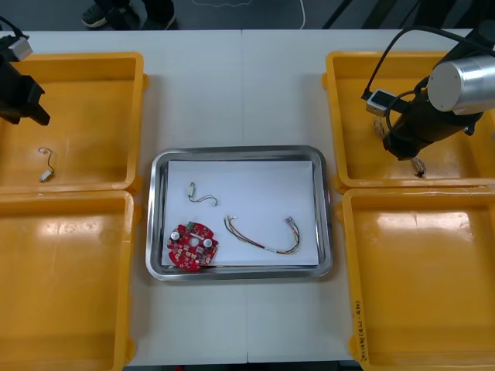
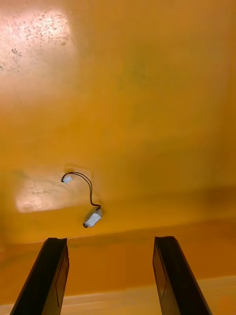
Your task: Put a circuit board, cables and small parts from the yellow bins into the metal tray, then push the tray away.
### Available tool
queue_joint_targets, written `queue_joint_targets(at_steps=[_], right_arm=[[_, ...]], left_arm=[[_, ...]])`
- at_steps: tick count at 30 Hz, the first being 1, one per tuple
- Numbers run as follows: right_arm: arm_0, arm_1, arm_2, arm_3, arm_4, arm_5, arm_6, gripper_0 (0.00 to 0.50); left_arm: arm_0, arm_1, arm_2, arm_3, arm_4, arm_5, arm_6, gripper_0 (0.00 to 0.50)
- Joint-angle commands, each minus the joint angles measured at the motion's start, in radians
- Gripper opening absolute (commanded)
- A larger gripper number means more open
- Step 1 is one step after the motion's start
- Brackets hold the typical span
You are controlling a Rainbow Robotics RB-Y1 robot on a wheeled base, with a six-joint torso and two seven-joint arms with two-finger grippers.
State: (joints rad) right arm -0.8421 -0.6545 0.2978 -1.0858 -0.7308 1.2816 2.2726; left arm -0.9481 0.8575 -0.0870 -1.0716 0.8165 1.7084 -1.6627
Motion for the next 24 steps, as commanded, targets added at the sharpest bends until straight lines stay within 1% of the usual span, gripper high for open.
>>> queue_joint_targets(at_steps=[1,5,8,20,24], right_arm=[[0.014,-0.004,0.020,-0.006,0.013,-0.007,0.010,0.000],[0.009,-0.008,0.018,-0.006,0.010,-0.005,0.001,0.000],[0.000,-0.011,0.003,-0.006,0.004,0.021,-0.005,0.000],[-0.114,-0.014,-0.094,-0.022,-0.027,0.245,-0.024,0.000],[-0.147,-0.014,-0.095,-0.055,-0.038,0.320,-0.105,0.000]], left_arm=[[0.006,0.061,0.023,-0.013,-0.027,-0.015,-0.206,0.500],[0.034,0.060,0.023,-0.013,-0.037,-0.044,-0.221,0.500],[0.057,0.060,0.021,-0.013,-0.037,-0.075,-0.226,0.500],[0.138,0.051,0.021,-0.013,-0.033,-0.131,-0.250,0.500],[0.166,0.035,0.021,-0.013,-0.037,-0.159,-0.258,0.500]])
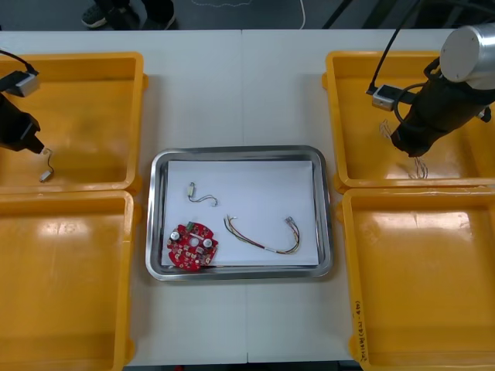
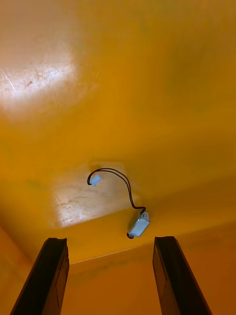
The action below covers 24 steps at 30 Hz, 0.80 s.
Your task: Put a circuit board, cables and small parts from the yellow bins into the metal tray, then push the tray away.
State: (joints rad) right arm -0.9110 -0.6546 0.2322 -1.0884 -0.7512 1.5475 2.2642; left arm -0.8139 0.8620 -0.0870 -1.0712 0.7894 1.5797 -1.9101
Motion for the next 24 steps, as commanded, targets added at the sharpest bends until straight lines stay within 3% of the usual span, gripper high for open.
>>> queue_joint_targets(at_steps=[1,9,24], right_arm=[[-0.083,-0.014,-0.030,-0.071,-0.019,0.072,-0.120,0.000],[-0.101,-0.007,-0.028,-0.150,-0.050,0.155,-0.242,0.000],[-0.104,0.018,-0.027,-0.360,-0.108,0.335,-0.270,0.000]], left_arm=[[0.038,0.025,0.021,-0.013,-0.013,-0.040,-0.010,0.500],[0.059,-0.006,0.021,-0.013,-0.024,-0.060,-0.010,0.500],[0.064,-0.069,0.021,-0.013,-0.047,-0.061,0.002,0.500]])
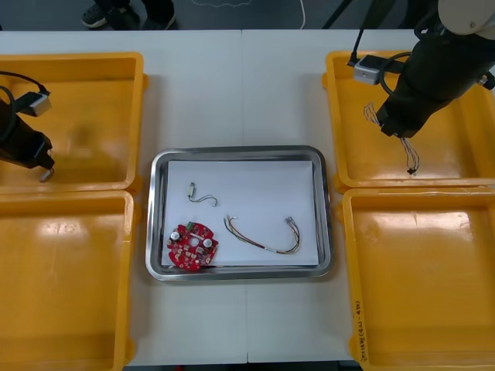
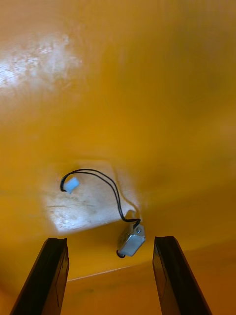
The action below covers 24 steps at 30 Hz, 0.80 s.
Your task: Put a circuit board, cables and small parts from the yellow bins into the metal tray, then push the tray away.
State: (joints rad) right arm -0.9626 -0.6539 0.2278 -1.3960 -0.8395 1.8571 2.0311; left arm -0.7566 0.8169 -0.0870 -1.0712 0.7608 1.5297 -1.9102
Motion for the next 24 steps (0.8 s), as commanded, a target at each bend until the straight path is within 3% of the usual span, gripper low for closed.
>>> queue_joint_targets(at_steps=[1,12,24], right_arm=[[-0.051,0.025,-0.022,-0.064,-0.021,0.031,-0.040,0.000],[-0.070,0.128,-0.013,-0.147,-0.038,0.063,-0.026,0.000],[-0.070,0.189,0.165,-0.241,-0.038,0.036,-0.031,0.000]], left_arm=[[0.006,-0.025,0.021,-0.013,-0.021,-0.011,0.003,0.500],[0.017,-0.041,0.021,-0.012,-0.044,-0.011,0.010,0.500],[0.031,-0.059,0.021,-0.012,-0.060,-0.010,0.014,0.500]])
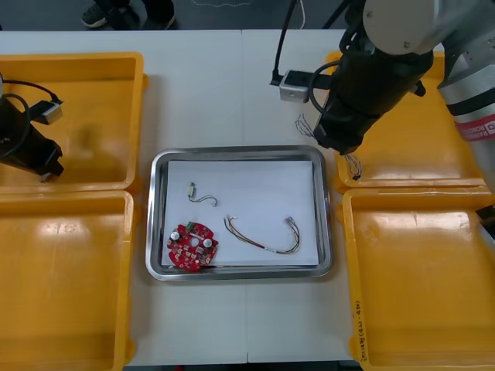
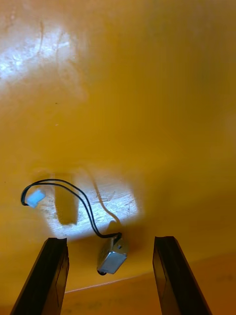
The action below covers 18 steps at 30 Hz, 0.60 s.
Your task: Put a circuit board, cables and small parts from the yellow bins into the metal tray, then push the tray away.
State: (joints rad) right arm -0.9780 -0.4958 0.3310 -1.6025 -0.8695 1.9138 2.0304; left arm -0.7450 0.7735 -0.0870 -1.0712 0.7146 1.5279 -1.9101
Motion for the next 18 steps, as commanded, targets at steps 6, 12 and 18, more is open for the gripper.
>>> queue_joint_targets(at_steps=[6,12,18], right_arm=[[-0.056,0.065,0.146,-0.034,0.030,-0.087,-0.024,0.000],[-0.064,0.091,0.244,-0.030,0.075,-0.148,-0.022,0.000],[-0.064,0.094,0.327,-0.007,0.079,-0.217,-0.022,0.000]], left_arm=[[0.029,-0.016,0.021,-0.012,-0.017,-0.020,0.016,0.500],[0.041,-0.017,0.021,-0.012,-0.020,-0.035,0.016,0.500],[0.049,-0.016,0.021,-0.012,-0.021,-0.035,0.014,0.500]])
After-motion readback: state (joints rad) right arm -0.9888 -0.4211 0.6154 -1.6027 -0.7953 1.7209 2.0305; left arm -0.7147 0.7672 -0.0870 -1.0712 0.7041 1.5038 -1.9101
